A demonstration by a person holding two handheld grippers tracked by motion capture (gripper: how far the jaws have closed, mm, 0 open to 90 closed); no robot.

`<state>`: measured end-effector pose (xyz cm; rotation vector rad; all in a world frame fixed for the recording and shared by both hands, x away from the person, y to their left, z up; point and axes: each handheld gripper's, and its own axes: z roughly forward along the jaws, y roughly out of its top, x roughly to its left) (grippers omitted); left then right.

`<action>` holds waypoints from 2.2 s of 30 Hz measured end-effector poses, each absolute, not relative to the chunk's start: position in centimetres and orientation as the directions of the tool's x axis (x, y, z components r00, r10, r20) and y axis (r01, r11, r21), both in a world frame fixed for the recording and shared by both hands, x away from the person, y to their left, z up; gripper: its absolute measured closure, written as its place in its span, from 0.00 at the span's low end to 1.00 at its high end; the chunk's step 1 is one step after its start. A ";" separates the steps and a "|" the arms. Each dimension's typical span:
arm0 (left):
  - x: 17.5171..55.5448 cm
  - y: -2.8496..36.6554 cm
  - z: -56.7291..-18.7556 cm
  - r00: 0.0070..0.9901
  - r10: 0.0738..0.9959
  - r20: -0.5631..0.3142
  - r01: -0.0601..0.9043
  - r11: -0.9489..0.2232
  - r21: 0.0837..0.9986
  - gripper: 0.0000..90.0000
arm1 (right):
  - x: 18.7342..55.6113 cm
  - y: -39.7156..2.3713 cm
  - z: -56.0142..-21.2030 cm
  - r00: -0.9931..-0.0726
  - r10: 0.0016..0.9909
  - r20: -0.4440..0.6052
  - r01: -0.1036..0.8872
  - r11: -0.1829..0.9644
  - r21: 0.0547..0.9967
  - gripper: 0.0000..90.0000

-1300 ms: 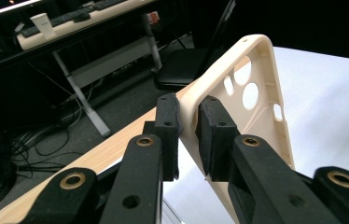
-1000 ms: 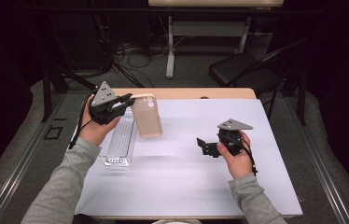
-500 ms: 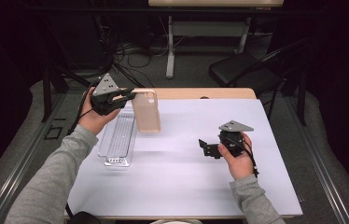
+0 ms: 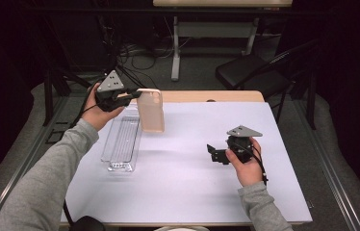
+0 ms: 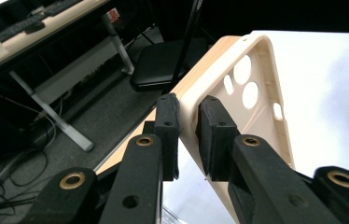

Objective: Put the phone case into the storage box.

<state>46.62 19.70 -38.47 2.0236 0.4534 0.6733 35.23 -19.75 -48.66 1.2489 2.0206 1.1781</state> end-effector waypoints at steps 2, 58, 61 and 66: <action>47.0 19.7 -38.6 0.779 0.554 0.293 0.037 -0.507 0.861 0.88 | 35.2 -19.9 -48.7 -0.458 0.888 0.035 0.470 0.209 0.858 0.00; 51.7 25.9 -39.3 0.625 0.656 0.423 -0.001 -0.541 0.841 0.88 | 35.0 -19.9 -49.3 -0.439 0.898 0.002 0.471 0.228 0.852 0.00; 52.0 26.0 -39.6 0.620 0.661 0.424 -0.001 -0.539 0.842 0.88 | 34.9 -20.1 -49.3 -0.436 0.900 0.002 0.470 0.225 0.853 0.00; 52.4 26.3 -40.0 0.608 0.673 0.421 -0.004 -0.528 0.849 0.88 | 34.7 -20.5 -49.3 -0.425 0.905 -0.003 0.471 0.224 0.853 0.00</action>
